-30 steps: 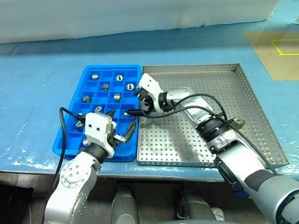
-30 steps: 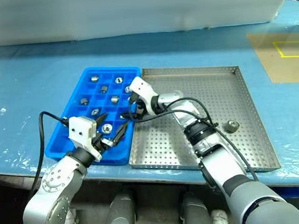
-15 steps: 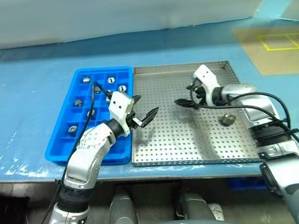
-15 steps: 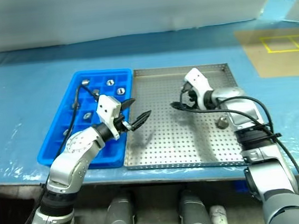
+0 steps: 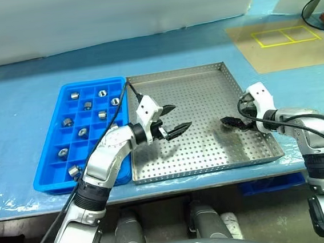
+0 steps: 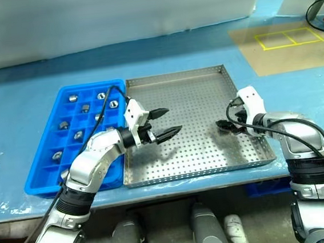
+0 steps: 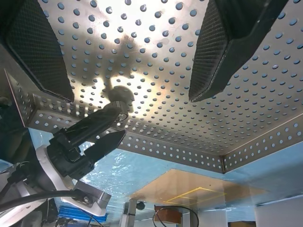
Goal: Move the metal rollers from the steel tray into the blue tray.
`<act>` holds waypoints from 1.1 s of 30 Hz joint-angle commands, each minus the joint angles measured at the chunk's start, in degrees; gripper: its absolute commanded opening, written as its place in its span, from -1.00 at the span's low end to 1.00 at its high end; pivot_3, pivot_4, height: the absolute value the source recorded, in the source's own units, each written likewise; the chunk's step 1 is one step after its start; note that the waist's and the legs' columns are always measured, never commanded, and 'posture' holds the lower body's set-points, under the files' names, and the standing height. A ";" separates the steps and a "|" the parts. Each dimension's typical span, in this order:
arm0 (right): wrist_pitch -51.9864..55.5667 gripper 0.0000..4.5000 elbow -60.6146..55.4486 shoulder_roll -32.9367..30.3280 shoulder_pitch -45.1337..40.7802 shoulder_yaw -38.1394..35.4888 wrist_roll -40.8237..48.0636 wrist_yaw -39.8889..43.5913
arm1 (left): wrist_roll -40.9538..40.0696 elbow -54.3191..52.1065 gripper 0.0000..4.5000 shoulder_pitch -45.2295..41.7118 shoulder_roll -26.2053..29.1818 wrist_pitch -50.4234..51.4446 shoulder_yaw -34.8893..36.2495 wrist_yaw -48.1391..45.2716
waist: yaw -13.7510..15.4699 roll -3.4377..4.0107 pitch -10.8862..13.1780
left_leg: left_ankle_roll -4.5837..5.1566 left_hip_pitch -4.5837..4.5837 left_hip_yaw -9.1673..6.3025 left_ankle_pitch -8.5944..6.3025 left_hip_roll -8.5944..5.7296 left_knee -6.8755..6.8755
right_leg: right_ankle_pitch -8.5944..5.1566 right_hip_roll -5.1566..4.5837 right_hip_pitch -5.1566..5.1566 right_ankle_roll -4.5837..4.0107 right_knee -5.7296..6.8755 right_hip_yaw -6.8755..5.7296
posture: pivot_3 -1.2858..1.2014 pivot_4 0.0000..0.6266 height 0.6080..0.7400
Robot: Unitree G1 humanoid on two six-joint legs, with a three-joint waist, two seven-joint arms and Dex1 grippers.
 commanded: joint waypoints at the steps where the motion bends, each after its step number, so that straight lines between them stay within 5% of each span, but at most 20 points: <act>1: -1.43 0.99 -1.78 1.07 1.12 -0.91 1.42 -1.20 | -0.08 -0.80 0.81 -1.28 0.15 -0.96 0.43 -0.70 | -0.02 0.00 0.00 | 0.04 0.00 0.01 -0.03 0.00 0.00 | 0.00 0.00 0.00 0.00 -0.01 0.00 | -0.24 -0.52 1.00; 10: -6.82 -0.29 -1.90 2.56 0.40 1.24 1.42 -2.01 | -0.33 -2.71 0.81 -0.33 2.04 -0.24 1.93 -0.11 | 0.00 0.01 0.00 | 0.28 0.01 0.08 -0.17 0.00 0.01 | 0.00 -0.01 0.00 0.00 -0.05 0.05 | -0.20 -0.52 1.00; 18: -15.37 -0.28 0.05 9.93 -9.57 8.11 2.82 2.23 | -2.40 -15.74 0.81 8.98 4.54 5.27 5.19 5.28 | 0.37 0.01 0.00 | 0.25 0.08 0.15 -0.16 0.08 -0.10 | 0.00 0.00 -0.05 -0.02 -0.01 0.00 | -0.04 -0.52 1.00; 33: -26.95 -0.28 9.04 23.83 -18.46 26.06 1.91 15.52 | -7.35 -41.27 0.81 36.38 7.98 12.78 14.93 16.47 | 6.66 -0.03 0.03 | 0.25 -0.23 0.01 -0.18 0.11 -0.22 | -0.02 -0.12 -0.17 -0.01 -0.23 -0.31 | 0.28 -0.52 1.00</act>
